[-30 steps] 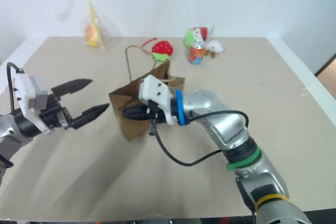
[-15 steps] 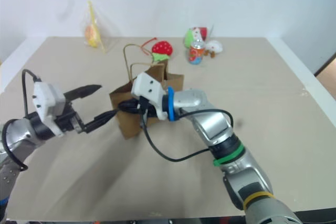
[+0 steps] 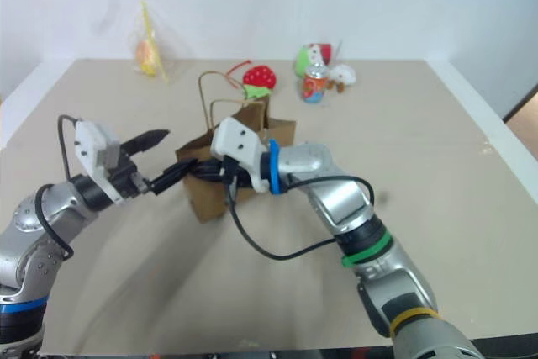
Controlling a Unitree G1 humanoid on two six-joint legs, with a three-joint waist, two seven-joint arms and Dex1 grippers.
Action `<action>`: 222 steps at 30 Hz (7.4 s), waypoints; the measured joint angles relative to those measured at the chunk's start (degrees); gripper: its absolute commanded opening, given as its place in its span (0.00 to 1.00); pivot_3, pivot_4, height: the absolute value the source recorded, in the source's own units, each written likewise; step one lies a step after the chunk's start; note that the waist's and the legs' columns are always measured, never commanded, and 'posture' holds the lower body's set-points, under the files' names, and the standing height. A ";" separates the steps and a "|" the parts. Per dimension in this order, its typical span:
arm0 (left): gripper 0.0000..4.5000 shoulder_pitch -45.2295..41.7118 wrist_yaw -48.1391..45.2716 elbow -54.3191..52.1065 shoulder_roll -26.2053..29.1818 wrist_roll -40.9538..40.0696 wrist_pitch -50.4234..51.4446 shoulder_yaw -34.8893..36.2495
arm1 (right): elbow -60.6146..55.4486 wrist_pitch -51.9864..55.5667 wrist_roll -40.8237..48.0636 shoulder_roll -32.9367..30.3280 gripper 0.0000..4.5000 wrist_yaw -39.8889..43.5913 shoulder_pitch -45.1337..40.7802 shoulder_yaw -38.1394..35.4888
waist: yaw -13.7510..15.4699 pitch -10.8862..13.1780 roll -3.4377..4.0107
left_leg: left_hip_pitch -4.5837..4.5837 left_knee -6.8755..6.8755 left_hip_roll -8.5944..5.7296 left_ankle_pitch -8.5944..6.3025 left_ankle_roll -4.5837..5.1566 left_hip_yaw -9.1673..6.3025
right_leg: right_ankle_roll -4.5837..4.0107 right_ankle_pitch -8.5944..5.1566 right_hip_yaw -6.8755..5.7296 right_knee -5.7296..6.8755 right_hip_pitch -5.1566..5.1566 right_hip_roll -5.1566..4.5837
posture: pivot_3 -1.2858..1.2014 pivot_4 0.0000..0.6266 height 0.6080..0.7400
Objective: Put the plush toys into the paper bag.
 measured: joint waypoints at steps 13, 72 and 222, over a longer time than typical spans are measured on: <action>0.48 -2.69 0.26 4.71 -0.02 -5.25 5.94 0.39 | -0.52 -0.07 -0.67 -0.78 0.00 0.21 0.07 0.00 | 0.00 0.00 0.00 | -0.01 0.00 -0.01 0.00 0.00 -0.02 | 0.00 0.00 -0.02 0.00 0.00 0.00 | 0.52 0.24 1.00; 0.03 -6.63 -17.96 12.83 4.23 6.49 -13.51 -5.29 | -1.88 5.52 18.09 -26.86 0.99 14.97 4.74 -24.42 | 0.04 0.03 0.00 | -0.01 -0.06 -0.10 -0.02 0.03 0.00 | 0.01 -0.06 -0.01 -0.04 0.01 -0.04 | 0.52 0.24 1.00; 1.00 4.62 -15.29 -6.98 17.93 -11.14 -1.08 9.27 | -25.27 19.06 29.63 -30.03 0.00 9.77 20.34 -26.21 | 0.05 0.07 0.07 | 0.11 -0.05 0.03 -0.04 -0.04 -0.06 | -0.15 -0.13 -0.19 0.02 0.06 -0.01 | 0.52 0.24 1.00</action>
